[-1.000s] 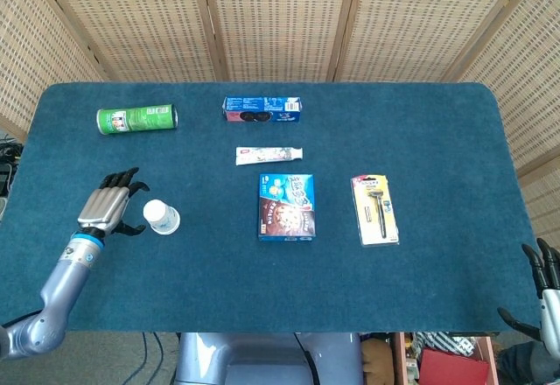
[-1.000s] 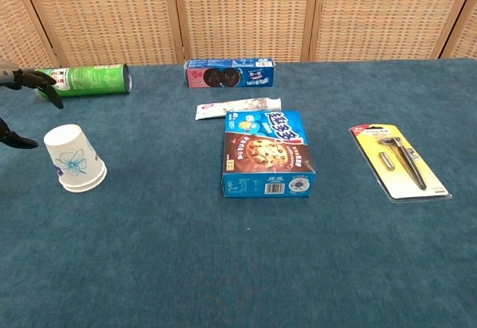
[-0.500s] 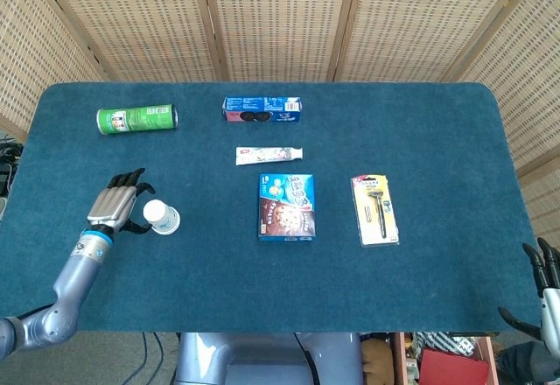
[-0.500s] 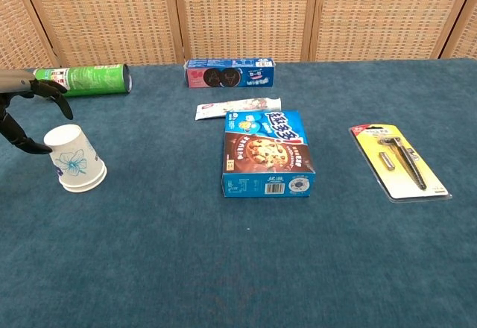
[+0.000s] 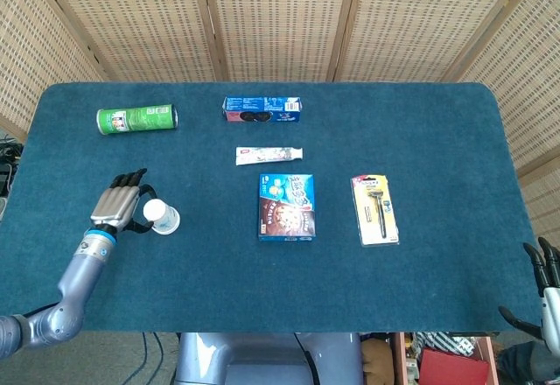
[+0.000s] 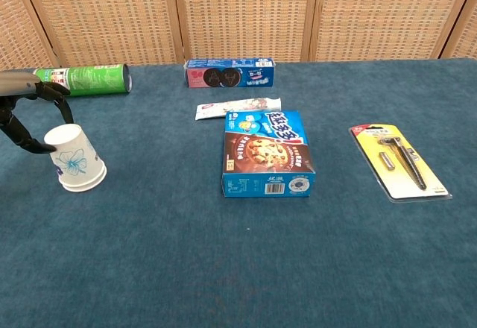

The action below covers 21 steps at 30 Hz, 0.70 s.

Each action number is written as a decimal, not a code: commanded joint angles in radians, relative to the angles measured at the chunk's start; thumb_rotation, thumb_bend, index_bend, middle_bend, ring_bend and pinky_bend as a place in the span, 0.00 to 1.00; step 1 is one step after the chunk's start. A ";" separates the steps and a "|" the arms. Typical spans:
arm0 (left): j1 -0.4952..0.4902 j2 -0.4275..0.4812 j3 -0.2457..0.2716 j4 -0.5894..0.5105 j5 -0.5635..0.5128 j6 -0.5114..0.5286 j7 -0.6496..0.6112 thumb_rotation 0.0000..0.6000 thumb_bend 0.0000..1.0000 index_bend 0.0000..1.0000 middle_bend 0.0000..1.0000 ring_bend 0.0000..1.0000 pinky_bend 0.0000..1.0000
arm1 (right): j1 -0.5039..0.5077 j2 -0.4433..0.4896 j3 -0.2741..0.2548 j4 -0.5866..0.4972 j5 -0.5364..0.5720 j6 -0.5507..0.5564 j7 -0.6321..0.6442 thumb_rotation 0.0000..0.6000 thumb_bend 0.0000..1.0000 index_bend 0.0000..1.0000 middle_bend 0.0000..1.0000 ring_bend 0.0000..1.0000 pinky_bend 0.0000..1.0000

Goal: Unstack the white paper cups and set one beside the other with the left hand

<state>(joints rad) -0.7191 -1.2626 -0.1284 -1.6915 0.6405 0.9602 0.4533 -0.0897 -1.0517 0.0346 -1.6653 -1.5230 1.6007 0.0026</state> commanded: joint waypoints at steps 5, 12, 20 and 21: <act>-0.005 0.002 0.003 -0.008 -0.005 0.007 0.003 1.00 0.32 0.37 0.00 0.00 0.00 | 0.000 0.001 0.000 0.001 0.001 0.001 0.002 1.00 0.00 0.00 0.00 0.00 0.00; -0.003 0.027 -0.001 -0.038 0.003 0.019 -0.009 1.00 0.32 0.37 0.00 0.00 0.00 | 0.000 0.002 0.001 0.000 0.002 0.002 0.006 1.00 0.00 0.00 0.00 0.00 0.00; 0.016 0.114 -0.025 -0.121 0.044 0.042 -0.062 1.00 0.32 0.37 0.00 0.00 0.00 | -0.003 0.004 -0.001 -0.003 -0.004 0.008 0.007 1.00 0.00 0.00 0.00 0.00 0.00; 0.019 0.133 -0.033 -0.139 0.050 0.044 -0.076 1.00 0.32 0.37 0.00 0.00 0.00 | -0.003 0.004 -0.001 -0.004 -0.005 0.010 0.008 1.00 0.00 0.00 0.00 0.00 0.00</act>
<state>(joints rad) -0.7062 -1.1512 -0.1499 -1.8097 0.6789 0.9992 0.3956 -0.0929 -1.0473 0.0335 -1.6692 -1.5276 1.6104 0.0101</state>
